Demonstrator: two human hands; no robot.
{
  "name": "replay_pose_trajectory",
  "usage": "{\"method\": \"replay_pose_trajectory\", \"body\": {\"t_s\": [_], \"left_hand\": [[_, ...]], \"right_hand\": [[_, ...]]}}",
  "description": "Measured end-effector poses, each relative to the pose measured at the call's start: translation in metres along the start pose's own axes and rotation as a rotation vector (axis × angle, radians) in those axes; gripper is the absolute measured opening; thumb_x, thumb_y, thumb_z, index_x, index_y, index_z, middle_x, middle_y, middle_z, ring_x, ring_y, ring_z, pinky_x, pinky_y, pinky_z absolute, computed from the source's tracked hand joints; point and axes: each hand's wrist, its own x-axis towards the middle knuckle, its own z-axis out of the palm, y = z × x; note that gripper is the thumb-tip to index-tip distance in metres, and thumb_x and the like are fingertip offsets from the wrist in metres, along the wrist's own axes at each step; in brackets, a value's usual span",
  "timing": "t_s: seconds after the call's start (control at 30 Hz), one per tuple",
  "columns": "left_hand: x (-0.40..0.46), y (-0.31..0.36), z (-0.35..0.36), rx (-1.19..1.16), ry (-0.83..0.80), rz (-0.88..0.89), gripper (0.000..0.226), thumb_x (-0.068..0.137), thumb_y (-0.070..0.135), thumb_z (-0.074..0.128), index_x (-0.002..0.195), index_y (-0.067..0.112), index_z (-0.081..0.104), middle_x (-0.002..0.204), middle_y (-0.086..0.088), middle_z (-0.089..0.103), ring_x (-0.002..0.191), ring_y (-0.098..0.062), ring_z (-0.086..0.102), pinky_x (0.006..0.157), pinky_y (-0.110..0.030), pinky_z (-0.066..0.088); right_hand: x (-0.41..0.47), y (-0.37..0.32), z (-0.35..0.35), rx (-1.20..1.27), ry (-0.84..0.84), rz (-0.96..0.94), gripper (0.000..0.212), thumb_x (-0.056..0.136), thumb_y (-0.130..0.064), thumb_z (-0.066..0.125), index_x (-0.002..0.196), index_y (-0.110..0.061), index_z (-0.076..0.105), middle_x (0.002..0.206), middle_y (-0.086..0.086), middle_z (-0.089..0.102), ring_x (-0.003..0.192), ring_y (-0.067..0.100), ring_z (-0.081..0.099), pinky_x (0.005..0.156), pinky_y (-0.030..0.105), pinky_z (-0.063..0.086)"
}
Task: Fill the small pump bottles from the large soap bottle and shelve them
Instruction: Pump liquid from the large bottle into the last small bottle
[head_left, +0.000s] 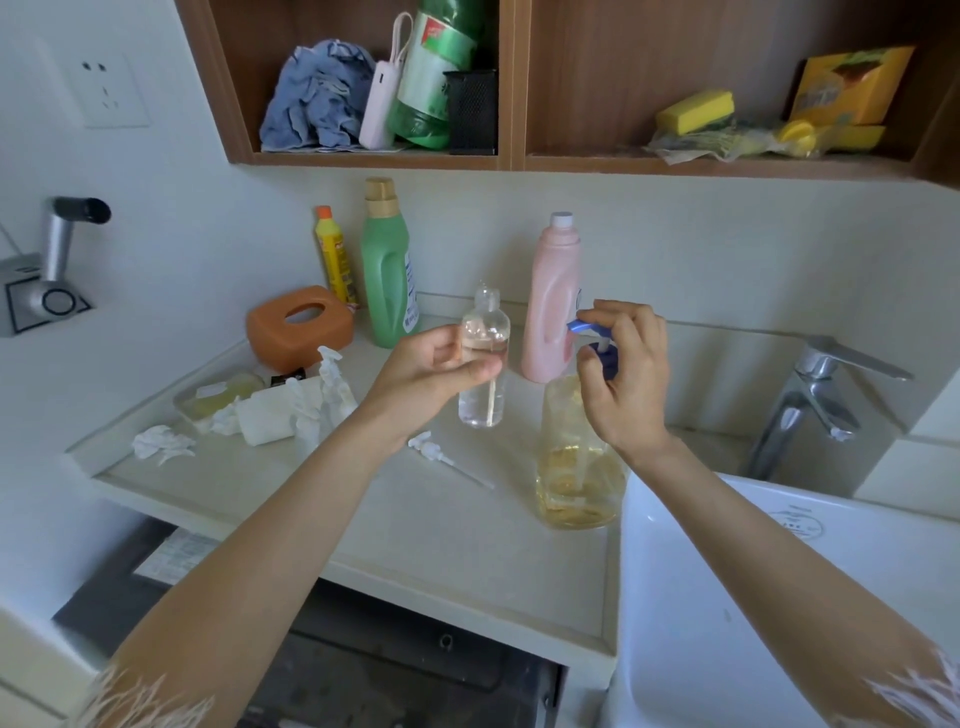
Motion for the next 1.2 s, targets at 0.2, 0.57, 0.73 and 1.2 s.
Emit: {"method": "replay_pose_trajectory", "body": {"t_s": [0.2,0.57,0.73,1.2], "left_hand": [[0.0,-0.01,0.022,0.327,0.18,0.093,0.027,0.072,0.031,0.081,0.095,0.033,0.067,0.095,-0.001,0.074,0.097,-0.018,0.065,0.09,-0.026,0.048],[0.0,-0.022,0.054,0.258,0.131,0.091,0.03,0.079,0.021,0.078,0.107,0.016,0.068,0.078,0.004,0.071,0.063,-0.005,0.064,0.068,-0.023,0.053],[0.002,-0.022,0.063,0.153,0.155,0.091,0.025,0.083,0.021,0.074,0.107,0.017,0.069,0.073,0.003,0.067,0.062,-0.015,0.061,0.061,-0.026,0.05],[0.006,-0.028,0.062,0.063,0.165,0.06,0.02,0.072,0.036,0.075,0.092,0.035,0.072,0.061,0.015,0.057,0.052,-0.007,0.045,0.057,-0.024,0.039]], "right_hand": [[-0.001,0.004,-0.001,0.001,-0.018,0.016,0.032,0.078,-0.011,0.043,0.098,-0.006,0.068,0.109,-0.006,0.05,0.101,0.017,0.047,0.067,0.057,0.049],[0.001,0.003,-0.003,-0.016,-0.009,0.031,0.032,0.079,-0.012,0.045,0.097,-0.006,0.071,0.106,0.001,0.058,0.097,0.029,0.055,0.075,0.051,0.05],[0.003,0.002,-0.009,-0.059,-0.015,0.029,0.031,0.075,0.005,0.053,0.097,-0.006,0.072,0.104,0.011,0.066,0.098,0.034,0.058,0.091,0.024,0.041],[0.003,0.006,0.0,-0.069,0.015,0.017,0.031,0.071,-0.008,0.042,0.074,-0.006,0.072,0.072,0.002,0.064,0.069,0.027,0.053,0.067,0.028,0.041]]}}
